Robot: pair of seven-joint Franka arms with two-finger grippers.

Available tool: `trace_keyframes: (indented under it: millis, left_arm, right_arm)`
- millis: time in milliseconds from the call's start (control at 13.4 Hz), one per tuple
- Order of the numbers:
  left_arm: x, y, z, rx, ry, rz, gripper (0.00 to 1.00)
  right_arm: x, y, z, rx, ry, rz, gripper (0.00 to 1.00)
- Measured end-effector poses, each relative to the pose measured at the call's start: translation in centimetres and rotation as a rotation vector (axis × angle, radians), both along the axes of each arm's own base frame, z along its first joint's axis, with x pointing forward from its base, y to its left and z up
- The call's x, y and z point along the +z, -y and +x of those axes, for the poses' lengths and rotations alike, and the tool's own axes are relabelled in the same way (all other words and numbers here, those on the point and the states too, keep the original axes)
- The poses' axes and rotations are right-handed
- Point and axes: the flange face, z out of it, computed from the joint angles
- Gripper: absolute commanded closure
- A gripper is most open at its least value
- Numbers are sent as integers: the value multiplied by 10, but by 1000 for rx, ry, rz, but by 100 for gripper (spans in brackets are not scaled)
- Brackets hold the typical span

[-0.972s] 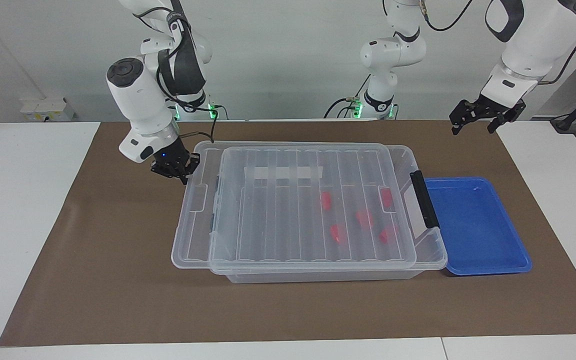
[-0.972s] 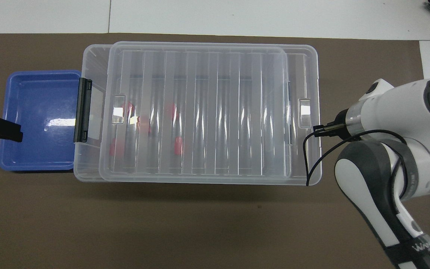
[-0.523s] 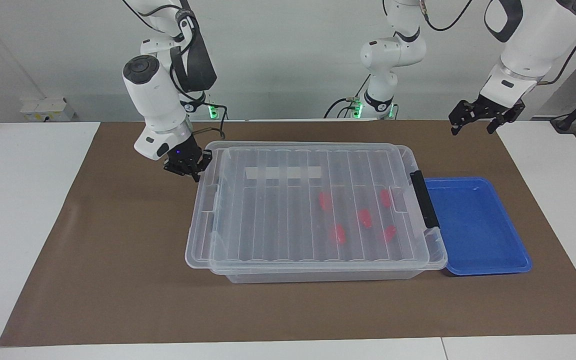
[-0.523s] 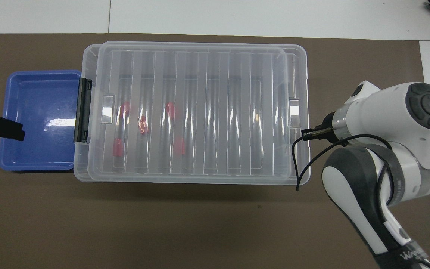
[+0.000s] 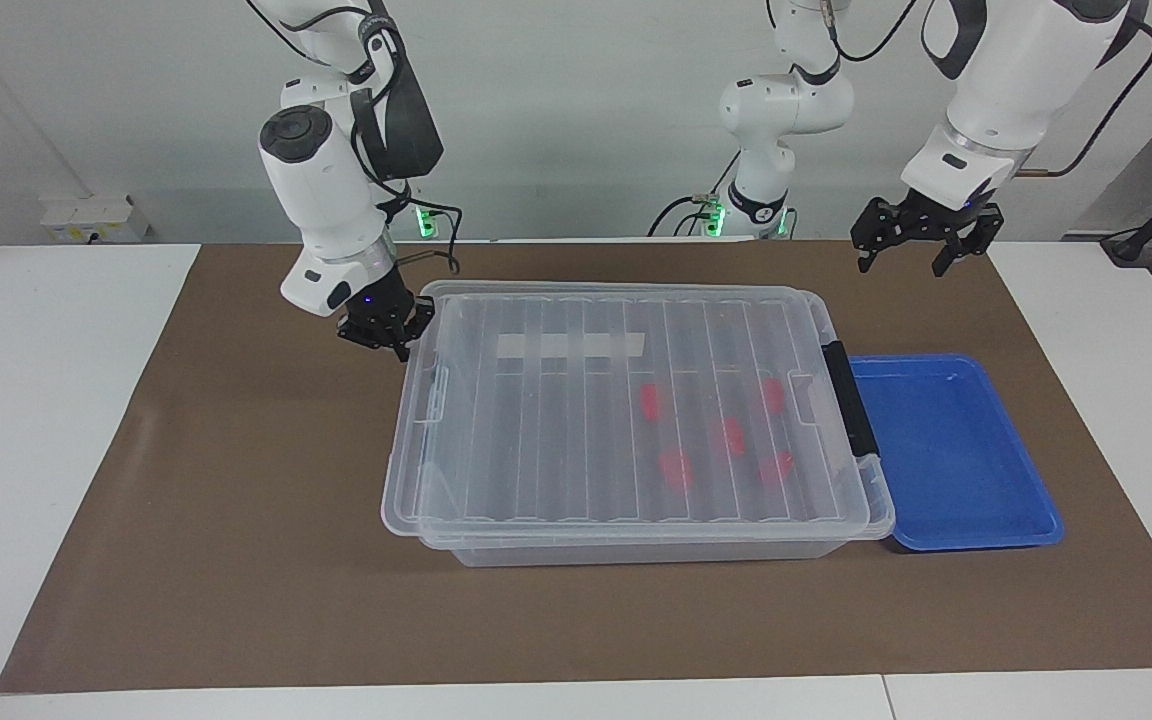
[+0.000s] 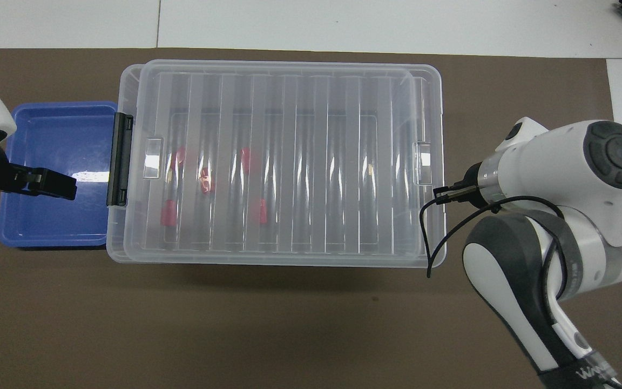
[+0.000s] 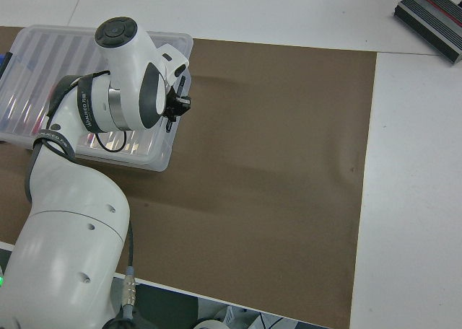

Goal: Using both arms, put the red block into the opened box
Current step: 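Release the lid and draw the right gripper back from the box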

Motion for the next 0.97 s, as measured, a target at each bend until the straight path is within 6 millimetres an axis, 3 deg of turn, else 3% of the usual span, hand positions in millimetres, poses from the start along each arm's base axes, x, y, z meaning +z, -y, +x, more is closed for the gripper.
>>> trace_keyframes:
  millis: [299,449,748,822,897,972]
  left_arm:
    - [0,-7,1,12,1,-1,0]
    - [0,-15,2,28,4,-1,0]
    - [1,-20,1,37,6,-1,0]
    - [1,-23,2,44,6,-1,0]
    - [1,-28,2,53,6,-1,0]
    - [1,-32,2,59,6,-1,0]
  right_arm:
    - [1,-2,0,3,2,1,100]
    - [10,2,4,-6,22,6,100]
    - [34,46,9,-84,50,10,100]
    - [39,57,8,-103,48,8,80]
    - [43,68,6,-122,49,8,34]
    - [48,78,6,-145,53,8,26]
